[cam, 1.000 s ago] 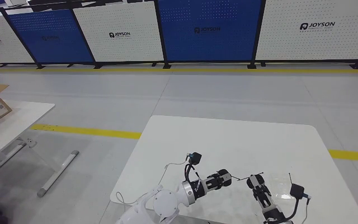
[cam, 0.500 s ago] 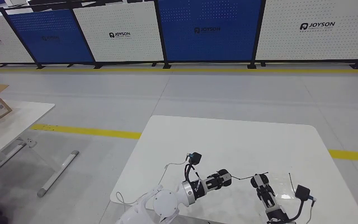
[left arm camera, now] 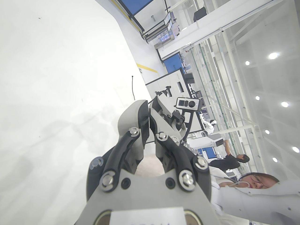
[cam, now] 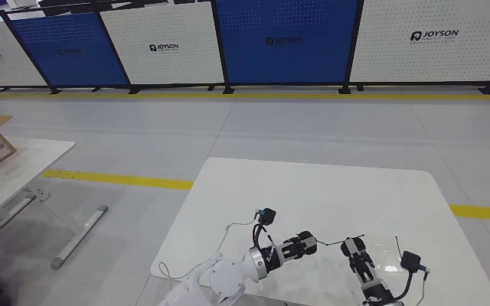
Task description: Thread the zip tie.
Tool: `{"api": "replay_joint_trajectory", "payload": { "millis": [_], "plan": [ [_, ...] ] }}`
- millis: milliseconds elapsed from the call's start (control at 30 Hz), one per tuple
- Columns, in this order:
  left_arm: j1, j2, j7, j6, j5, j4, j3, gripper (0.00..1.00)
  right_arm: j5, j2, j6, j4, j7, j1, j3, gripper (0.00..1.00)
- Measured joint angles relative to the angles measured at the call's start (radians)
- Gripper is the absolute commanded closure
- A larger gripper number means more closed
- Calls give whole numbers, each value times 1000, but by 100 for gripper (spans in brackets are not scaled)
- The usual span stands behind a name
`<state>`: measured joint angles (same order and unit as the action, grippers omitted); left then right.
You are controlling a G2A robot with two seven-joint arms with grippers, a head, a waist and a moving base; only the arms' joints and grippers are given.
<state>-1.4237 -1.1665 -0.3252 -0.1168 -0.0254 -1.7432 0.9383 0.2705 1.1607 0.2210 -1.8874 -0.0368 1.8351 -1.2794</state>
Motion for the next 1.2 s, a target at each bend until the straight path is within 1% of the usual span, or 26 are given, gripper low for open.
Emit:
{"api": "replay_joint_trajectory", "payload": {
  "millis": [167,300,400,967,1200],
  "plan": [
    [1,-1,10,6,-2,2,-3,100,-22,2,18,-6,-13,10,-17,100],
    [3,-2,20,19,-9,7,-6,100,-26,2,18,-9,-17,16,-29,100],
    [2,-3,34,24,2,9,-5,100,-26,2,17,-9,-17,16,-29,100],
    [2,-3,34,24,2,9,-5,100,-3,11,-13,11,14,-12,-8,100],
    [2,-3,34,24,2,9,-5,100,-17,14,-9,17,26,-14,-11,100]
  ]
}}
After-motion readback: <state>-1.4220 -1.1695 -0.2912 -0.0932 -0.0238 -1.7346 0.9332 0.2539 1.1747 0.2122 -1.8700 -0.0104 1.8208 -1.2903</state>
